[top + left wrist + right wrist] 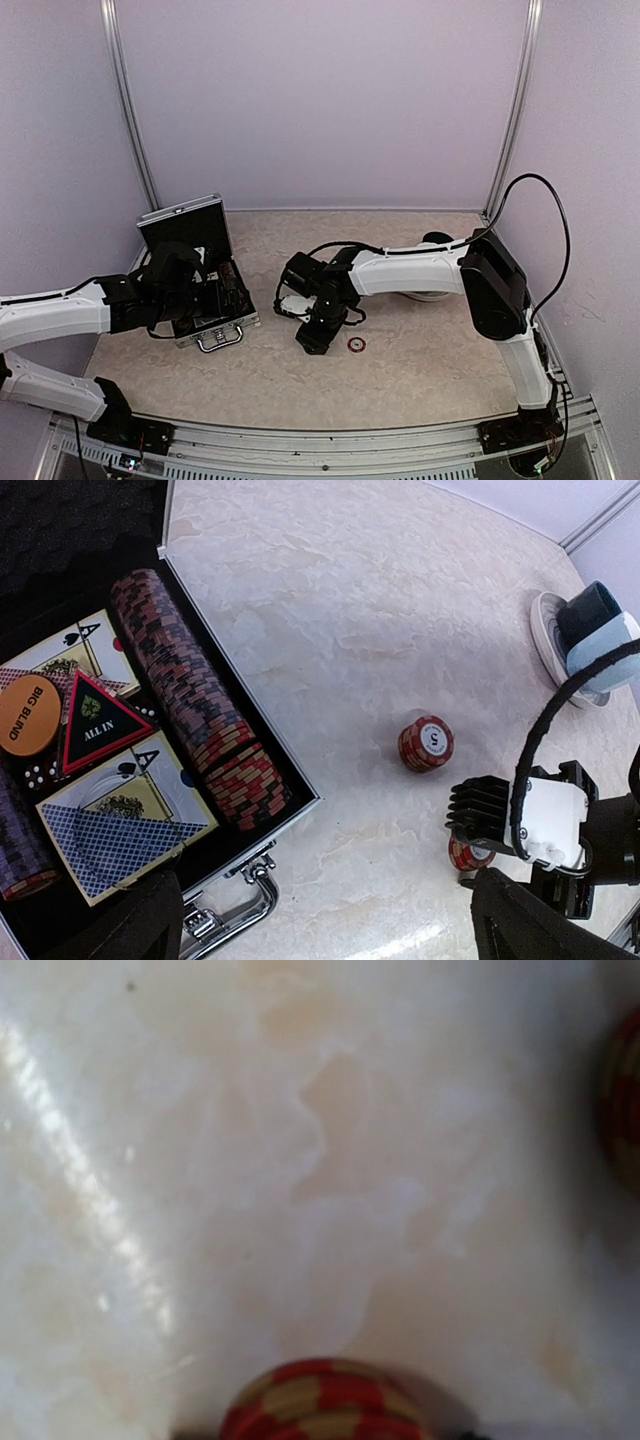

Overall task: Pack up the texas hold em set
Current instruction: Pick up the pile of poker chips from the pile of poker chips.

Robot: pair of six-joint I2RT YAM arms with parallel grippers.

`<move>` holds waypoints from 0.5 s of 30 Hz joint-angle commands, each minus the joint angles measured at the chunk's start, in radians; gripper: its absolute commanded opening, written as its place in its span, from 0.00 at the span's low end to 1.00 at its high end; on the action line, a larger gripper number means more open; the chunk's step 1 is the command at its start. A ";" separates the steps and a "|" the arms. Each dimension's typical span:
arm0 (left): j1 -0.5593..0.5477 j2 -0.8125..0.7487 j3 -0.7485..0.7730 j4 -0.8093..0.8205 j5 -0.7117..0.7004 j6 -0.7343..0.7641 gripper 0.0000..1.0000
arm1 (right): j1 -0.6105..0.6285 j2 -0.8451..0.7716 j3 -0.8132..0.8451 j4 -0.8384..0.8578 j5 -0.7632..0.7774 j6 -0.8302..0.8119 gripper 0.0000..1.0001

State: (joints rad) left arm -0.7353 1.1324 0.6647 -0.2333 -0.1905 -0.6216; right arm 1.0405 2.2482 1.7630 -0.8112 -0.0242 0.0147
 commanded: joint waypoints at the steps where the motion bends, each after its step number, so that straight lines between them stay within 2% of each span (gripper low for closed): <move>1: 0.007 -0.025 -0.016 0.014 0.005 0.008 0.99 | 0.010 0.050 0.030 -0.031 0.017 -0.004 0.58; 15: 0.019 -0.031 -0.023 0.010 0.006 0.013 0.99 | 0.013 0.051 -0.003 -0.061 0.066 -0.069 0.50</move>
State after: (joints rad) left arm -0.7250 1.1172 0.6586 -0.2329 -0.1902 -0.6212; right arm 1.0409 2.2673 1.7920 -0.8253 -0.0059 -0.0200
